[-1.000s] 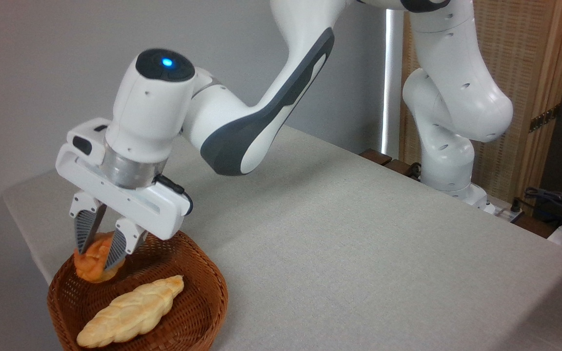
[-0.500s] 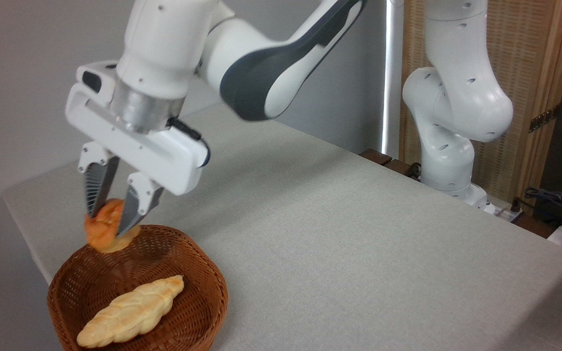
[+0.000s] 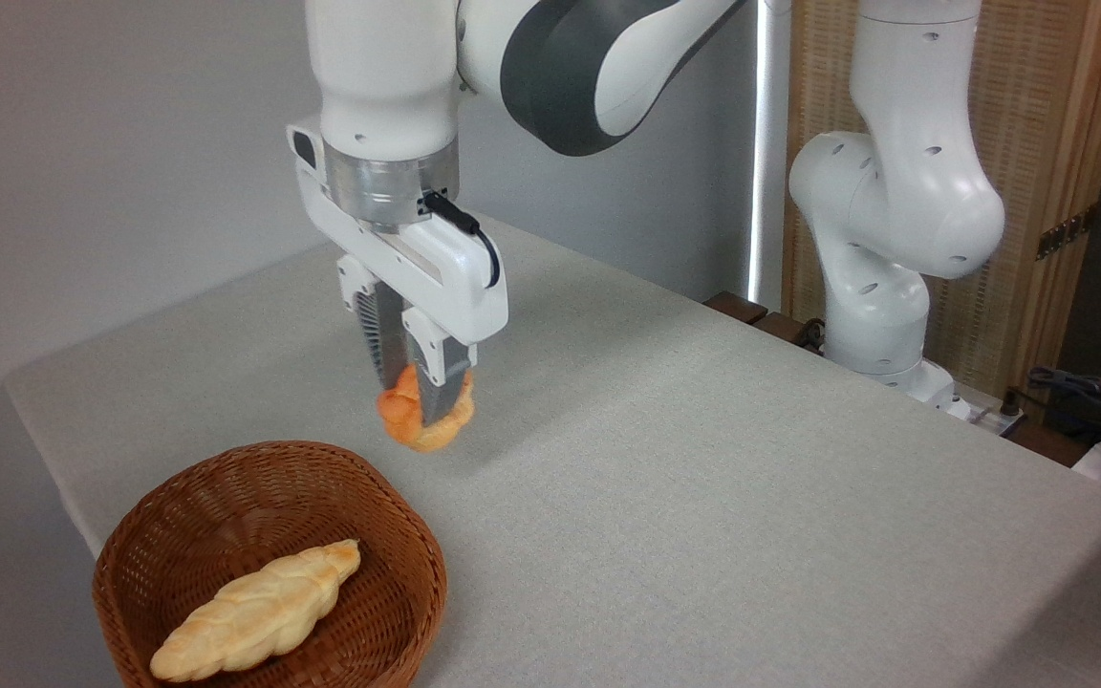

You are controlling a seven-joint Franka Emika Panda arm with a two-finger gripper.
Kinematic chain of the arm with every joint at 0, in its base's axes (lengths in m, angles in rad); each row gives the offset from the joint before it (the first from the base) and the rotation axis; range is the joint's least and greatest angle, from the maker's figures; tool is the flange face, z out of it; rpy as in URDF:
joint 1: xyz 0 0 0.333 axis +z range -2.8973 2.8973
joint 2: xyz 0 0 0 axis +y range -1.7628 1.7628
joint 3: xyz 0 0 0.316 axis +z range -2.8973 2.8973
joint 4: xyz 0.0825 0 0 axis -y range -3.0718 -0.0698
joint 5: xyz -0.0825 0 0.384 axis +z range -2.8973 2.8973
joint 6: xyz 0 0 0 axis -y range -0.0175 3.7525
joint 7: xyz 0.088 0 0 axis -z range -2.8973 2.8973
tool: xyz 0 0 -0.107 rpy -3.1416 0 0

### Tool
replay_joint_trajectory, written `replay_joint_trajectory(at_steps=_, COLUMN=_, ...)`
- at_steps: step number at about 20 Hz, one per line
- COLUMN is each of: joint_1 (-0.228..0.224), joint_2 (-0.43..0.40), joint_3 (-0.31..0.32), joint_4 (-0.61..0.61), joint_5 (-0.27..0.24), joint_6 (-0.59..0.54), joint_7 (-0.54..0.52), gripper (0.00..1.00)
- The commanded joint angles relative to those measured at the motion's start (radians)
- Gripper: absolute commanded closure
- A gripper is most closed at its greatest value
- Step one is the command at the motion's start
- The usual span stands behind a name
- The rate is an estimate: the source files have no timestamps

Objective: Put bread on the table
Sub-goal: 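Carry the roll out of the basket over the bare table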

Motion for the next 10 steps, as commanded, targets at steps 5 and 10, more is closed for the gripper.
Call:
replay_joint_trajectory(at_steps=5, joint_1=-0.090, joint_2=0.015, joint_3=-0.015, joint_4=-0.064, joint_5=0.112, joint_6=0.011, joint_7=-0.064, gripper=0.41)
replay_joint_trajectory(at_steps=10, joint_1=-0.092, joint_2=0.042, joint_3=-0.017, joint_4=-0.058, joint_5=0.116, joint_6=0.011, joint_7=-0.117, gripper=0.00)
